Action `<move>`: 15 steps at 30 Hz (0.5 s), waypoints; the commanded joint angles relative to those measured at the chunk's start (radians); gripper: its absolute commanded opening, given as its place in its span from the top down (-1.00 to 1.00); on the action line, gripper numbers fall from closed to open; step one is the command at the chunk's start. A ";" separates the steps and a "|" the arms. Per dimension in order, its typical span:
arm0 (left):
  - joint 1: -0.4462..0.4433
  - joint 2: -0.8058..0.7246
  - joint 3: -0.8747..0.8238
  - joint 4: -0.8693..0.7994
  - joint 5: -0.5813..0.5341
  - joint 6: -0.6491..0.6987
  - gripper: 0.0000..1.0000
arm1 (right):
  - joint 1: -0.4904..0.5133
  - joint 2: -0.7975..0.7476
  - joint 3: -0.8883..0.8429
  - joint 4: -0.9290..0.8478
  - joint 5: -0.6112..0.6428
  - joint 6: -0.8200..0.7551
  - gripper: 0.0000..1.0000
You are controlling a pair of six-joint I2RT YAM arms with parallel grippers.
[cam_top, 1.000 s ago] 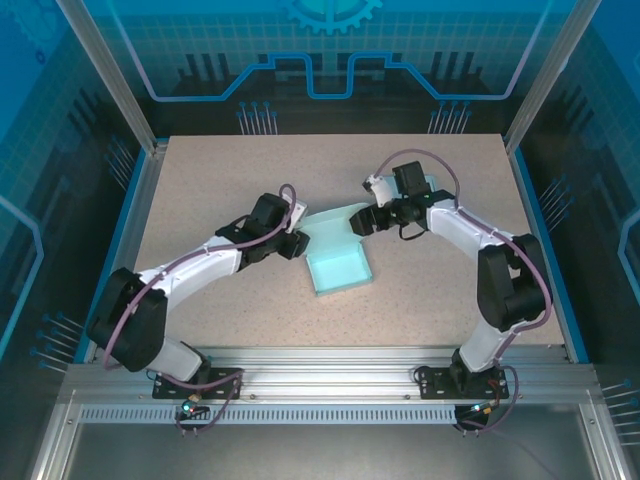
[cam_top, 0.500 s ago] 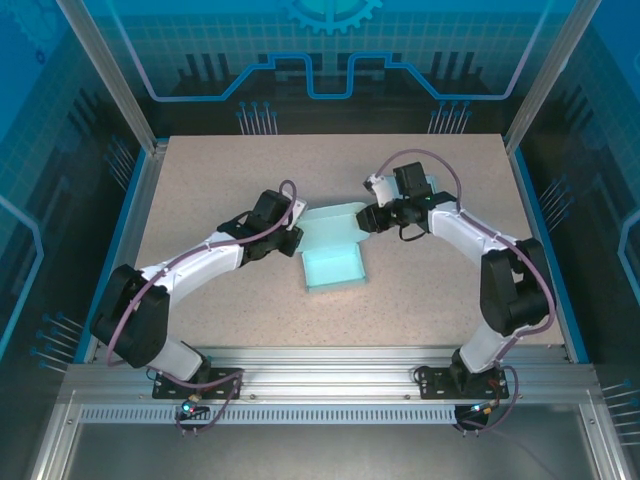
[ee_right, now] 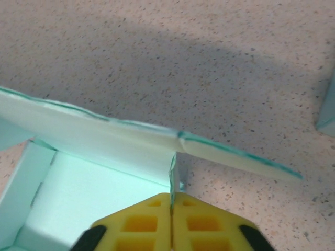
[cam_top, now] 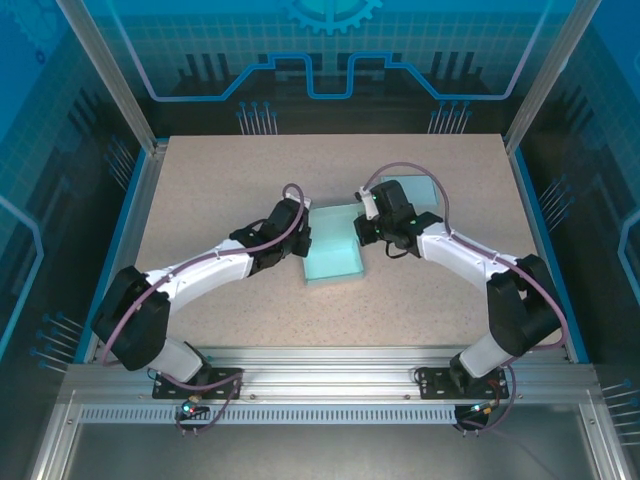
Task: Fold the paper box
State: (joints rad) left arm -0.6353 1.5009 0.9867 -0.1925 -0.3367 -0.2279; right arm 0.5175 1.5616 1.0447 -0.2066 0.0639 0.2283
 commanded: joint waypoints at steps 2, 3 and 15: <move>-0.023 -0.018 0.031 0.138 -0.010 -0.130 0.58 | 0.043 -0.021 -0.024 0.100 0.056 0.072 1.00; -0.026 -0.016 0.026 0.150 -0.012 -0.148 0.59 | 0.049 -0.020 -0.028 0.109 0.063 0.079 1.00; -0.073 0.001 -0.081 0.327 -0.020 -0.404 0.52 | 0.177 -0.027 -0.101 0.219 0.215 0.145 1.00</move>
State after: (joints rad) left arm -0.6651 1.5009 0.9211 -0.0090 -0.4175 -0.5274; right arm 0.6224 1.5520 0.9588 -0.0544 0.2996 0.3538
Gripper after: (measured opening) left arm 0.239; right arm 0.062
